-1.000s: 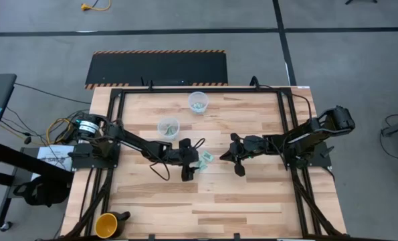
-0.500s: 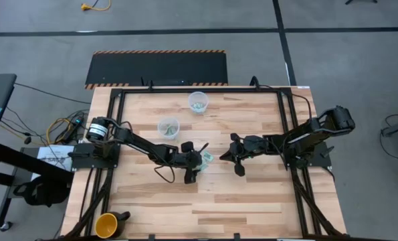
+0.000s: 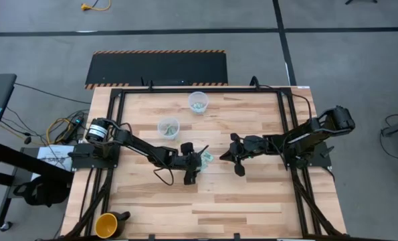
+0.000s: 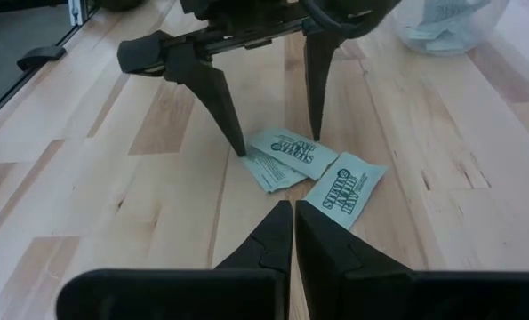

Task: Pick and place items into bin
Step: Put the stevia packet into the bottom transparent bin

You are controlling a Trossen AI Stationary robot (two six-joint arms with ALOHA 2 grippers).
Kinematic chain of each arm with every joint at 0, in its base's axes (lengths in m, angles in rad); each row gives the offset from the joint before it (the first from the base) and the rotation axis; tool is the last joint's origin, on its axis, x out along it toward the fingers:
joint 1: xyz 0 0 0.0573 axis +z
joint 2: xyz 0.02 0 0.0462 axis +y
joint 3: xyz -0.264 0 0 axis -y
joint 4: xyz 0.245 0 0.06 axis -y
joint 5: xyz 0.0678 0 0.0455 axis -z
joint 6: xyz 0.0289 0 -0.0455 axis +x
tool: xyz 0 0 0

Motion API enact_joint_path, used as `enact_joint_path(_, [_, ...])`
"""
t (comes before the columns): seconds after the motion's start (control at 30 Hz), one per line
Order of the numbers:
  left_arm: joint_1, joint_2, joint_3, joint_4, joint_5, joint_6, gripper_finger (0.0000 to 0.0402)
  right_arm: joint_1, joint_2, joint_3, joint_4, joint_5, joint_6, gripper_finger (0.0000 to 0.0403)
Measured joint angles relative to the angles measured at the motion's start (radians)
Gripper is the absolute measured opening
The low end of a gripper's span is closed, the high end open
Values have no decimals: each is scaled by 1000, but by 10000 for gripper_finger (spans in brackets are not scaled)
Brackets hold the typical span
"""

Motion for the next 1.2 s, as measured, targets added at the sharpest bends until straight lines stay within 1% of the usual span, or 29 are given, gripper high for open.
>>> enact_joint_path(0.2, [-5, 0, 0, 0, -8, 0, 265, 0, 0, 0, 0, 0, 0, 10])
enact_joint_path(0.3, [-5, 0, 0, 0, -8, 0, 258, 0, 0, 0, 0, 0, 0, 10])
enact_joint_path(0.4, [-5, 0, 0, 0, -4, 0, 235, 0, 0, 0, 0, 0, -1, 10])
enact_joint_path(0.67, [-5, 1, 0, 0, 17, 0, 154, 0, 0, 0, 0, 0, -1, 10])
enact_joint_path(0.77, [-5, 1, 0, 0, 17, 0, 132, 0, 0, 0, 0, 0, -1, 10])
enact_joint_path(0.9, [-5, 1, 0, 0, 17, 0, 114, 0, 0, 0, 0, 0, -1, 10])
enact_joint_path(1.2, [-5, 1, 0, 0, 17, 3, 93, 0, 0, 0, 0, 0, -1, 10])
